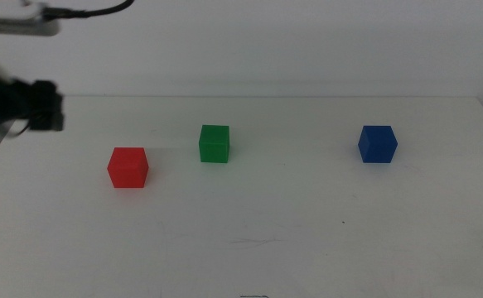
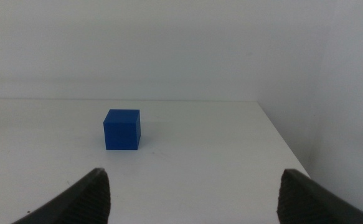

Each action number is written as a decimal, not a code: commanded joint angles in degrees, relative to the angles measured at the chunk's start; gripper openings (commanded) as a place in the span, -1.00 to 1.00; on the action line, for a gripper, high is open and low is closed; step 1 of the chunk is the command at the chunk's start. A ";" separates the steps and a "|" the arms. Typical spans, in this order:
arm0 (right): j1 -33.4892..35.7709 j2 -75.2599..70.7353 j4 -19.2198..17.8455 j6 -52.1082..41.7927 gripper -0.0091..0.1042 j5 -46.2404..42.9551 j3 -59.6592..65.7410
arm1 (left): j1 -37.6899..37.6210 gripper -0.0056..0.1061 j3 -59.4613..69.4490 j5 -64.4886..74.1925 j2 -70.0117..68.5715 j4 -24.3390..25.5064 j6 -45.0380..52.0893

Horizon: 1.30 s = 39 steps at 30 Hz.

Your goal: Stack red cubes first, then green, then blue cubes in a specific spot.

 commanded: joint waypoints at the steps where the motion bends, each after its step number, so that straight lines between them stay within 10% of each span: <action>1: -0.17 -0.89 -0.54 -0.73 0.77 -4.34 -1.11 | -0.23 0.77 -6.46 0.30 4.53 -1.98 -0.54; 39: -0.17 -0.89 -0.54 -0.73 0.77 -4.34 -1.11 | -6.32 0.61 -26.05 -0.37 42.18 -3.19 -3.96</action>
